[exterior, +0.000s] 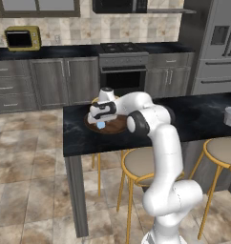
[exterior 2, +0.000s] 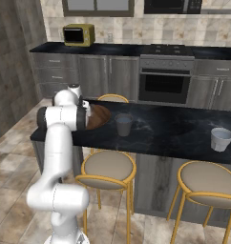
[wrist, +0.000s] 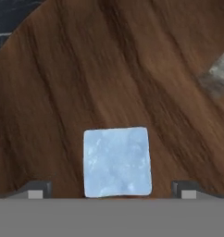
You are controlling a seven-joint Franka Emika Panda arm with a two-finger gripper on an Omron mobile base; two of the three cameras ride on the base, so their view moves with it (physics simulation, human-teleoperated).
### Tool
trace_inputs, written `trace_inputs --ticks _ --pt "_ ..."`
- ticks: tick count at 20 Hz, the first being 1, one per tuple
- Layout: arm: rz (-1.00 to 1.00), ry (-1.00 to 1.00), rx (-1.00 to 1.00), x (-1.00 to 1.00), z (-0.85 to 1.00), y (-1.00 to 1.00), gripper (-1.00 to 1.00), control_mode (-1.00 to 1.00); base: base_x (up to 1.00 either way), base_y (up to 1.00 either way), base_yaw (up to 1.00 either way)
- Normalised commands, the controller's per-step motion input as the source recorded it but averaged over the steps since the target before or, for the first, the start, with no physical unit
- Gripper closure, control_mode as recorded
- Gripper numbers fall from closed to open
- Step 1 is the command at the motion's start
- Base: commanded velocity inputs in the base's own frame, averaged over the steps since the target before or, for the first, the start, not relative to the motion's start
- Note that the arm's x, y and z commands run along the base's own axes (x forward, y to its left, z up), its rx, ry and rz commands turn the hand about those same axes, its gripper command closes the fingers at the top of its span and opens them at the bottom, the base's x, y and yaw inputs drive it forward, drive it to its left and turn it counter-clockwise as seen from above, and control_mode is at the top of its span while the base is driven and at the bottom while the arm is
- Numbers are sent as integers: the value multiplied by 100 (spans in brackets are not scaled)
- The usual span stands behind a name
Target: There are four ice cubes in the ice bowl. Place two ice cubes in each glass of water.
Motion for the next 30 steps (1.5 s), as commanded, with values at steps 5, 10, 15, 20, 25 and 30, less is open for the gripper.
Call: trace_inputs --ticks 5,10,15,20,25,30 --pt "9 -1 -1 13 -15 0 -100 -100 0 0 0" --pt "8 2 -6 -13 -38 16 100 -100 0 0 0" --pt "1 4 0 1 -3 2 100 -100 0 0 0" --pt "0 -12 1 -69 32 -24 100 -100 0 0 0" --pt "-1 -20 7 -100 77 -74 100 -100 0 0 0" --pt "-5 -16 12 -100 100 -79 100 -100 0 0 0"
